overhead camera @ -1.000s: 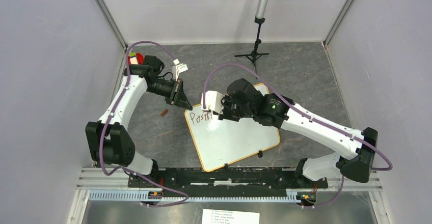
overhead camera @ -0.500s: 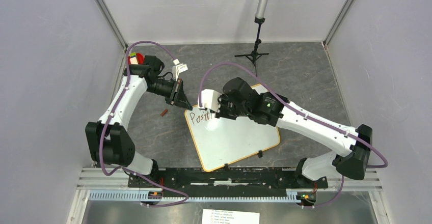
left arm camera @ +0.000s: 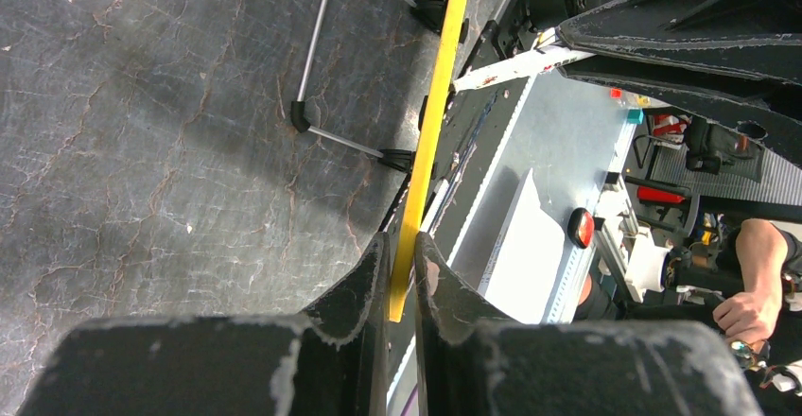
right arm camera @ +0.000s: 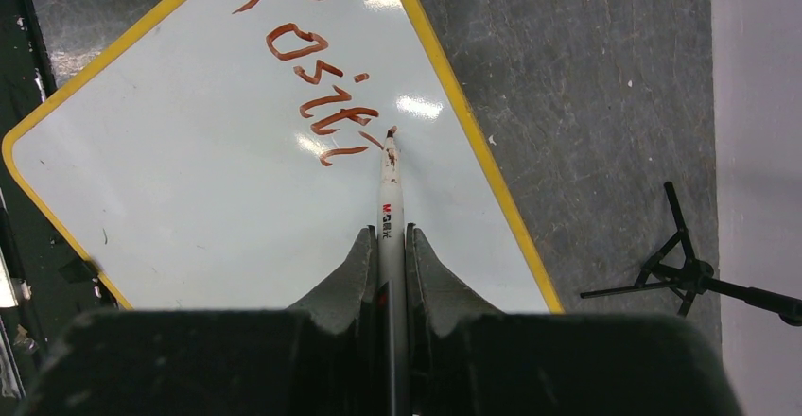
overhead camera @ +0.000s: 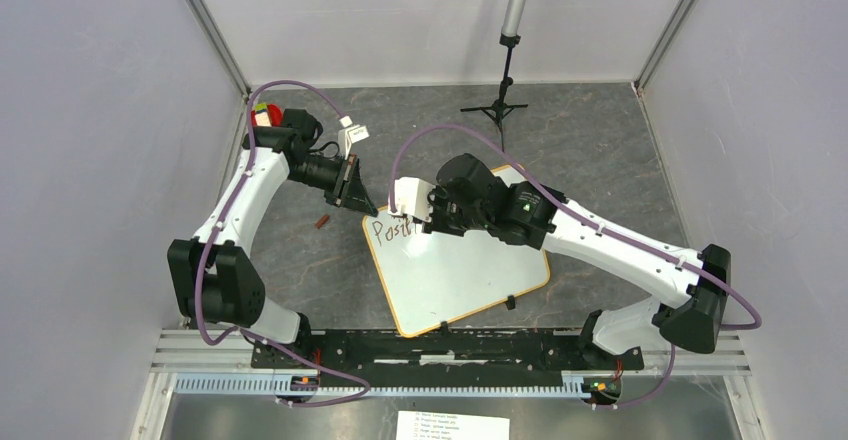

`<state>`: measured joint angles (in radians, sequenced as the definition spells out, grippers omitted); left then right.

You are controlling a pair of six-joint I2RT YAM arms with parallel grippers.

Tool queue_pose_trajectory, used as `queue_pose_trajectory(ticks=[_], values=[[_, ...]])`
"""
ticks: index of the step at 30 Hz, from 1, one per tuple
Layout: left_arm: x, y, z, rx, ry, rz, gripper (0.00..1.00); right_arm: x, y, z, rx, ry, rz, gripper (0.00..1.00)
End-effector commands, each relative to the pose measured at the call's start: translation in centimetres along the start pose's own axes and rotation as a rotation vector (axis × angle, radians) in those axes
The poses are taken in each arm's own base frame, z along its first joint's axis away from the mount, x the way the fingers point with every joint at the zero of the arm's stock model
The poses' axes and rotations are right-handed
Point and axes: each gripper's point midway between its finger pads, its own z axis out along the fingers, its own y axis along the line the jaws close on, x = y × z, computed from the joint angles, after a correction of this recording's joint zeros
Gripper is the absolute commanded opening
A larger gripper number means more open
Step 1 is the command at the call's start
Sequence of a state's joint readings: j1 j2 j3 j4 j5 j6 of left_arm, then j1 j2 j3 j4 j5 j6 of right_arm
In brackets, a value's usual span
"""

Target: Write a sentence on the whiteboard

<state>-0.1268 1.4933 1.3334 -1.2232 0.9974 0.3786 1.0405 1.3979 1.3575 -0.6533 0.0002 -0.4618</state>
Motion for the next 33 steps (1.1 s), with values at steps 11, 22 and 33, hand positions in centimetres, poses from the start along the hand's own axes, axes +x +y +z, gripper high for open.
queue_pose_trajectory(ticks=[11,22,33], values=[[-0.4,-1.3,-0.4,0.020,-0.025,0.007,0.02,-2.2,-0.7,-2.9,0.022,-0.122,0.007,0.00],[-0.5,-1.2,-0.3,0.025,-0.025,0.004,0.02,0.0,0.3,-1.7,0.006,-0.068,0.019,0.00],[-0.3,-1.2,-0.3,0.026,-0.023,0.003,0.02,-0.4,0.2,-1.0,0.004,-0.073,0.023,0.00]])
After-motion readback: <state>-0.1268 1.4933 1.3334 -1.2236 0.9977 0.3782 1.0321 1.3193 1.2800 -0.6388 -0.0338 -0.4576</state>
